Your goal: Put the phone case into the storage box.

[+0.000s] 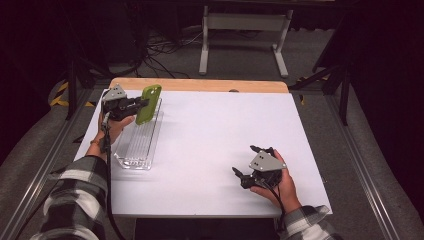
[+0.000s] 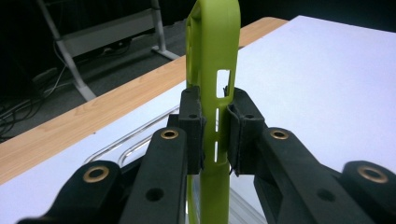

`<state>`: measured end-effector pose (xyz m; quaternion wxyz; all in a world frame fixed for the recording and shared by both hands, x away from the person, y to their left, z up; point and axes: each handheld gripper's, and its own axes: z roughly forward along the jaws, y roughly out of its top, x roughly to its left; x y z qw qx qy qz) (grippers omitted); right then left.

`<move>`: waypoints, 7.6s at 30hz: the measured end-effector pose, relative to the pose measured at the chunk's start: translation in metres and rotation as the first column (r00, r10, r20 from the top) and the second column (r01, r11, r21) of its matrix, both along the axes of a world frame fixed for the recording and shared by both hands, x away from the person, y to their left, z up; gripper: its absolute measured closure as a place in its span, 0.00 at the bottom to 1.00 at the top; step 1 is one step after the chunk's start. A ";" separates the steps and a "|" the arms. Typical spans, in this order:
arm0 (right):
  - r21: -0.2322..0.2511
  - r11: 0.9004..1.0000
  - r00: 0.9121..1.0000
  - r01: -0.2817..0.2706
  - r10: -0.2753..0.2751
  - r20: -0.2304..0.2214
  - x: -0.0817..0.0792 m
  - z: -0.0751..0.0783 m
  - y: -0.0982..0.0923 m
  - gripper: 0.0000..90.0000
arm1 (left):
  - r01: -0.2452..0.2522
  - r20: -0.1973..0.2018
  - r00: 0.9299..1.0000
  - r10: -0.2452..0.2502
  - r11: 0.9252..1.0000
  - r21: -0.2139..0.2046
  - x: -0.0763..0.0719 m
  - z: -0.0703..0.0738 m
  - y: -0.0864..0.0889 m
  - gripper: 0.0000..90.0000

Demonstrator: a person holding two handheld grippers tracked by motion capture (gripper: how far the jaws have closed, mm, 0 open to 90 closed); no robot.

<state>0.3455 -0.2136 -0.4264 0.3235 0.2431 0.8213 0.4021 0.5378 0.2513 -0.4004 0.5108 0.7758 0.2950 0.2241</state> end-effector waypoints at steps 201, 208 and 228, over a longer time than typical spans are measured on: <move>0.001 0.998 0.997 -0.066 0.066 0.033 -0.007 0.010 0.003 0.14 | -0.237 0.115 0.966 0.233 0.971 0.026 -0.052 0.021 -0.013 0.08; 0.010 0.998 0.997 -0.064 0.064 0.033 -0.008 0.010 0.003 0.14 | -0.219 0.130 0.968 0.217 0.976 0.004 -0.059 0.024 -0.013 0.07; 0.015 0.998 0.997 -0.059 0.059 0.040 -0.008 0.012 0.003 0.14 | -0.200 0.189 0.961 0.201 0.979 -0.029 -0.083 0.034 -0.020 0.07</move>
